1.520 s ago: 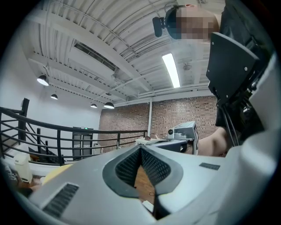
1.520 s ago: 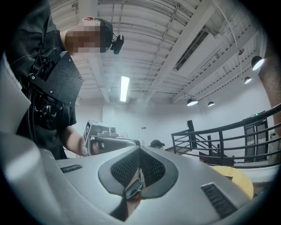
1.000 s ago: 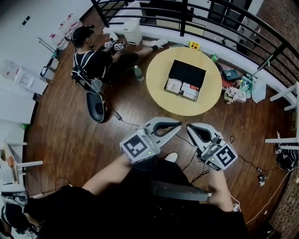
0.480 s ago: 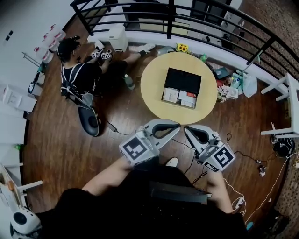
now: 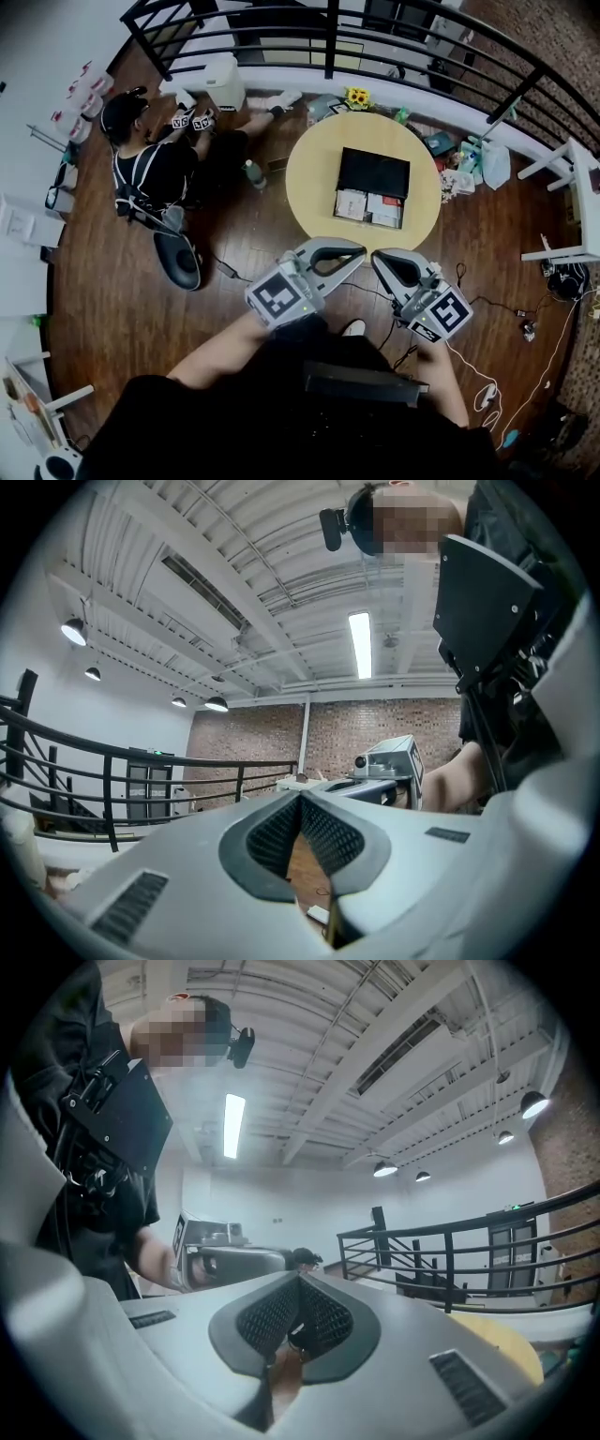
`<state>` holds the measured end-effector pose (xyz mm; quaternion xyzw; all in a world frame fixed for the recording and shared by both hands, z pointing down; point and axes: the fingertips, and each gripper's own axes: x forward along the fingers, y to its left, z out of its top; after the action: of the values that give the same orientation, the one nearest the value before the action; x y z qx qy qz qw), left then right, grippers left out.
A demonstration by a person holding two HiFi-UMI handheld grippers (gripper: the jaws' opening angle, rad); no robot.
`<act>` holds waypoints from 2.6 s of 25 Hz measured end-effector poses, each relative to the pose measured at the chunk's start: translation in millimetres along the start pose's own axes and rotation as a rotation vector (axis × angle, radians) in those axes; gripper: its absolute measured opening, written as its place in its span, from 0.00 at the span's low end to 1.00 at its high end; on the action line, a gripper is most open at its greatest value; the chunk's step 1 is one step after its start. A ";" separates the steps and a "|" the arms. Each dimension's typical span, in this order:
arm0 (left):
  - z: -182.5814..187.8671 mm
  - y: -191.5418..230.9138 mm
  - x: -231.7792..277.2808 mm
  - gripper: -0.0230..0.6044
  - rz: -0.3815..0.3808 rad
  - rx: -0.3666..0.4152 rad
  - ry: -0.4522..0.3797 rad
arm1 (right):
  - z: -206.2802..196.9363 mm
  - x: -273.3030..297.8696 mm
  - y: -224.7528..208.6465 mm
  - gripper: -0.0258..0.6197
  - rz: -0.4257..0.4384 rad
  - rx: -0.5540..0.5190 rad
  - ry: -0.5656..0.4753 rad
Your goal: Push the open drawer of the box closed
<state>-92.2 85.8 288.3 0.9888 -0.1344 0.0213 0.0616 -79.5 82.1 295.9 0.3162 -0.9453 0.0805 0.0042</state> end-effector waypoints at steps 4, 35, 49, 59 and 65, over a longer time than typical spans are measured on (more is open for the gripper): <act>-0.3 18.5 -12.0 0.07 -0.013 -0.001 -0.014 | -2.1 21.3 -1.4 0.03 -0.016 -0.010 0.016; -14.4 108.7 221.3 0.07 0.165 -0.027 0.068 | -14.5 -47.5 -237.2 0.03 0.148 0.048 0.046; -42.3 144.5 251.8 0.07 0.251 -0.019 0.086 | -74.7 -41.1 -281.7 0.03 0.188 0.170 0.154; -81.9 167.6 223.8 0.07 0.188 -0.026 0.112 | -136.2 -0.7 -279.6 0.03 0.064 0.388 0.224; -110.0 175.7 208.8 0.07 0.185 -0.005 0.132 | -172.5 16.9 -273.1 0.04 0.033 0.528 0.247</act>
<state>59.0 -123.1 430.0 0.9685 -0.2206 0.0919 0.0704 63.1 -116.3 508.0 0.2785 -0.8891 0.3615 0.0357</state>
